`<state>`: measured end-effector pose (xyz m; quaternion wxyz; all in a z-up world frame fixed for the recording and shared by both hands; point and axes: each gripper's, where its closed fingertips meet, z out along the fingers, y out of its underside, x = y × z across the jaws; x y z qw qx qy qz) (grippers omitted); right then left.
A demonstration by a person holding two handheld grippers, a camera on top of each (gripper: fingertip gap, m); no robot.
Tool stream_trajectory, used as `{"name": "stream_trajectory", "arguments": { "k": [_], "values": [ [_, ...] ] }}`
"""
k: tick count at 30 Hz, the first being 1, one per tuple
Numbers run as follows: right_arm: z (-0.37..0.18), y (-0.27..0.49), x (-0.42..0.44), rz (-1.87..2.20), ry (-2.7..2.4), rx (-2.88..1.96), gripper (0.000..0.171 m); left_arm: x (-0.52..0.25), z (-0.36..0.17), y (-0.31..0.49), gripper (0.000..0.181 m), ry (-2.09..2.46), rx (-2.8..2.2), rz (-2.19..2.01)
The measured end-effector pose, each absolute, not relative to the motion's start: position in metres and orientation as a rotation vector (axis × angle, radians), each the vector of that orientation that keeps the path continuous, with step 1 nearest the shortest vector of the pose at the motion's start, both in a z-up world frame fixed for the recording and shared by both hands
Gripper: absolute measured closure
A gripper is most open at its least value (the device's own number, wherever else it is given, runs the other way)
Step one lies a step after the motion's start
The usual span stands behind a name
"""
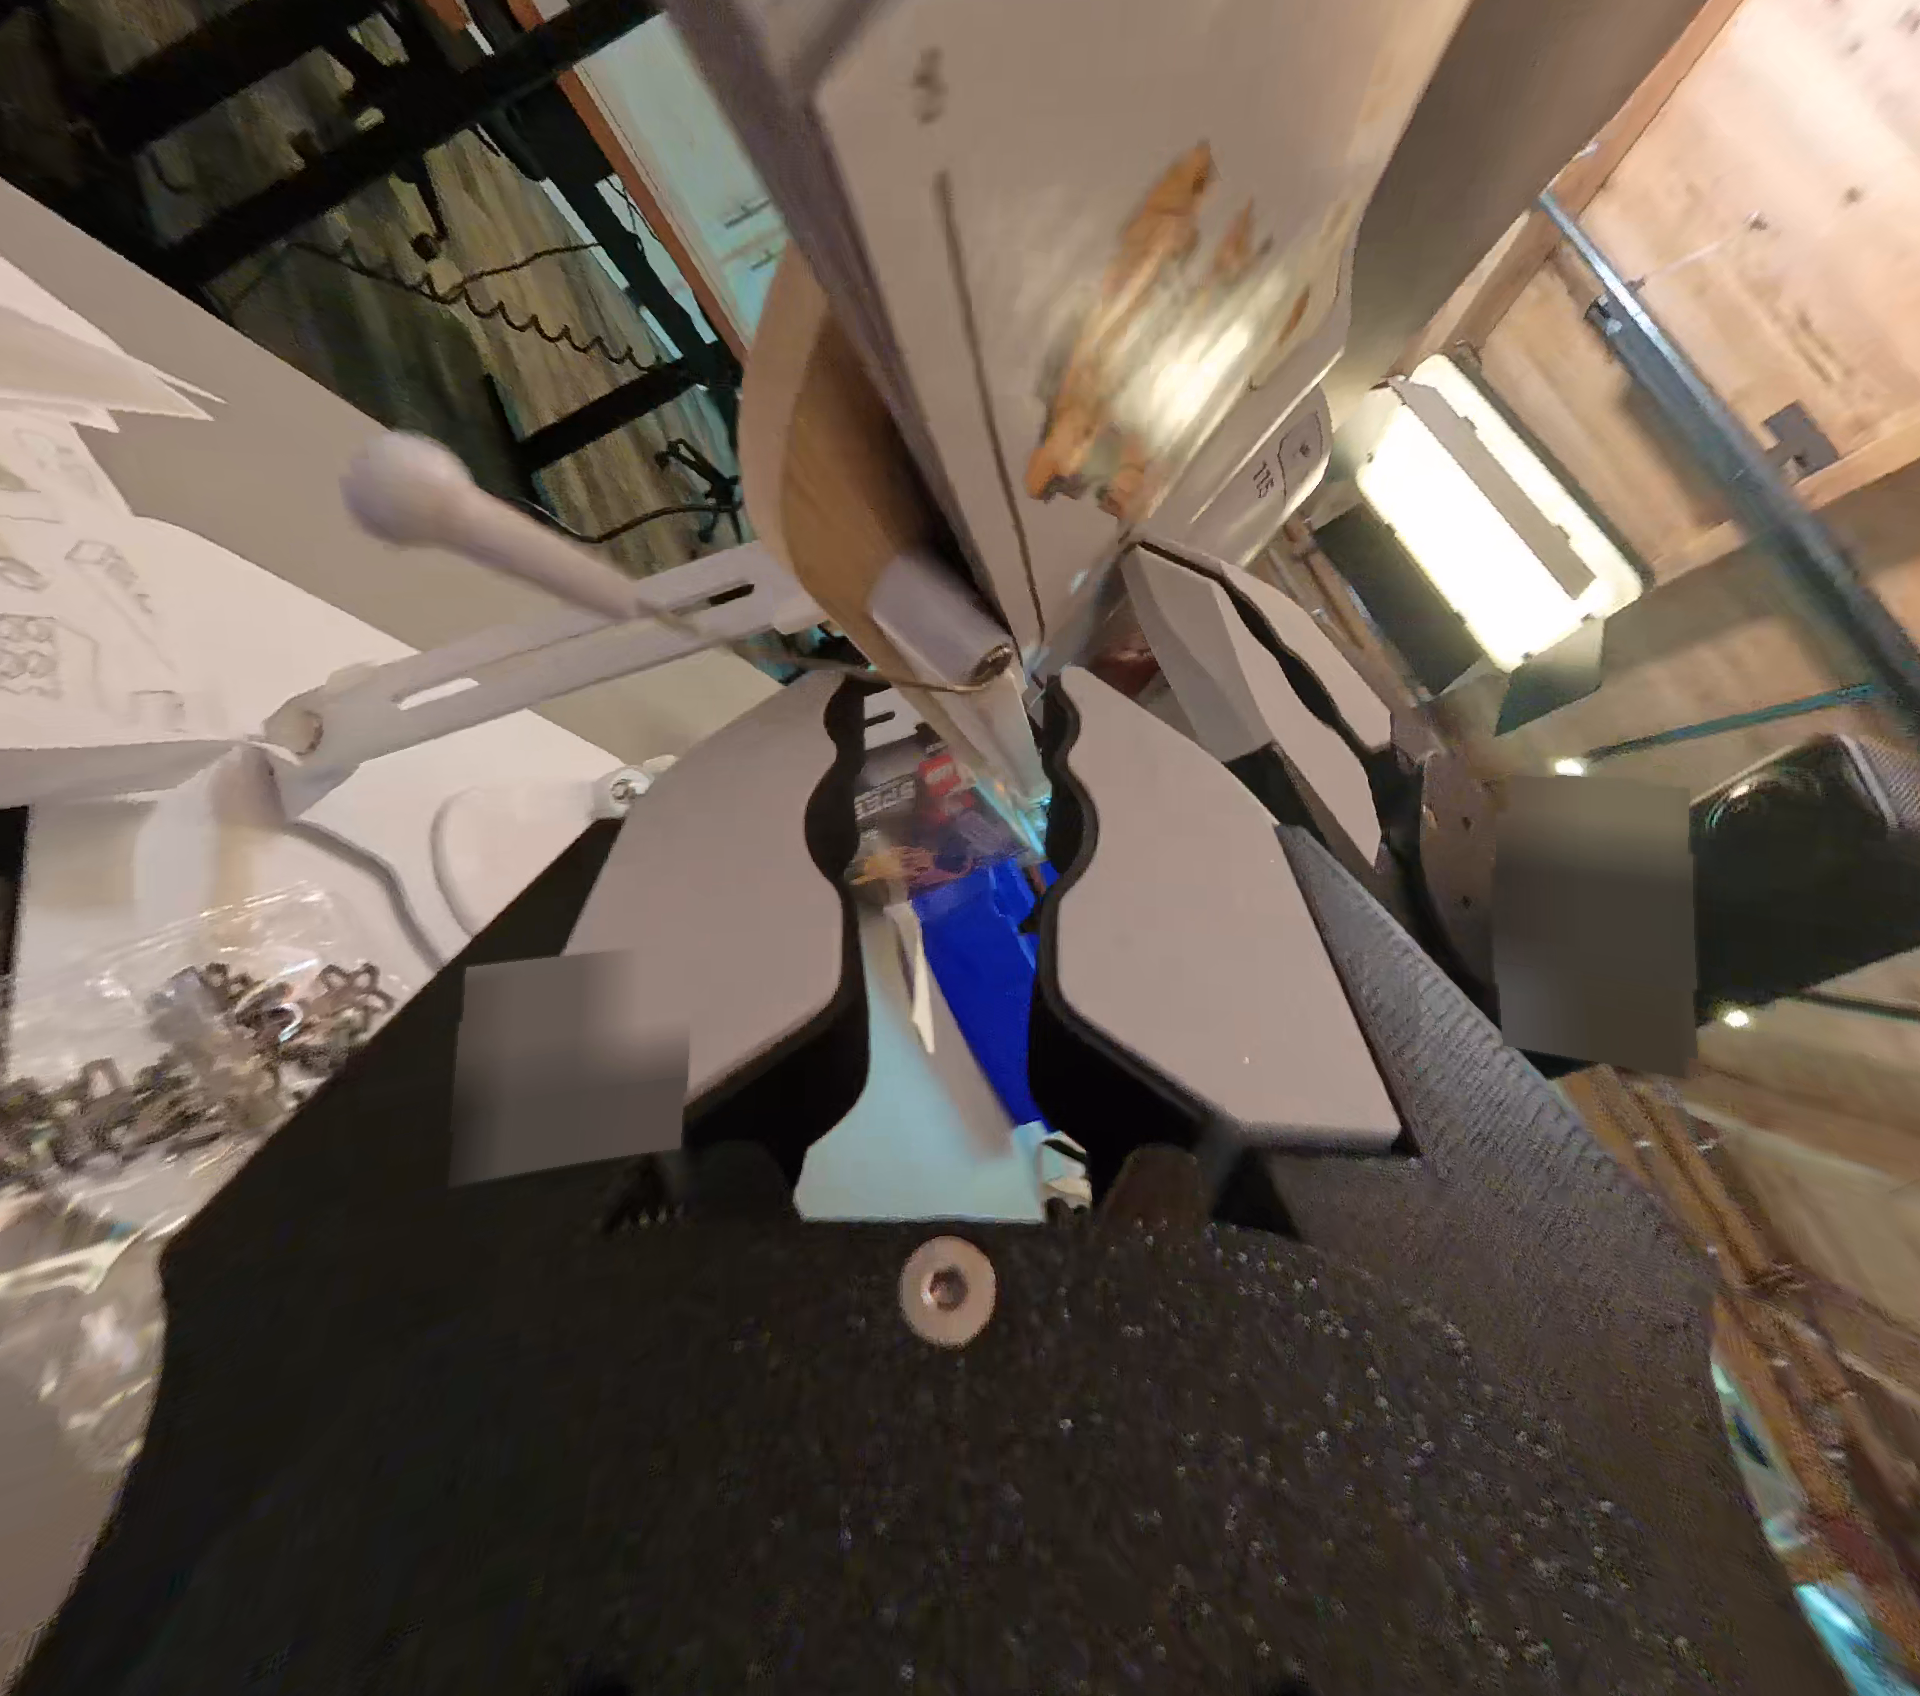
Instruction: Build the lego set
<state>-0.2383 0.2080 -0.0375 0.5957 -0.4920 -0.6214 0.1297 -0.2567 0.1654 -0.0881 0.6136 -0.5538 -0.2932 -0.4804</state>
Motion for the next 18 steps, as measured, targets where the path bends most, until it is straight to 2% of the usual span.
{"name": "stream_trajectory", "arguments": {
  "k": [8, 10, 14, 18],
  "values": [
    [-0.038, 0.207, -0.237, 0.301, -1.436, -1.149, 0.171, -0.26, -0.085, 0.166, 0.162, -0.749, -1.068, -1.245],
    [-0.038, 0.207, -0.236, 0.291, -1.429, -1.144, 0.171, -0.271, -0.092, 0.158, 0.175, -0.824, -1.013, -1.205],
    [-0.039, 0.207, -0.237, 0.28, -1.419, -1.153, 0.171, -0.28, -0.095, 0.147, 0.178, -0.841, -0.99, -1.156],
    [-0.039, 0.208, -0.238, 0.259, -1.408, -1.166, 0.171, -0.281, -0.09, 0.139, 0.179, -0.868, -1.075, -0.907]
  ]
}}
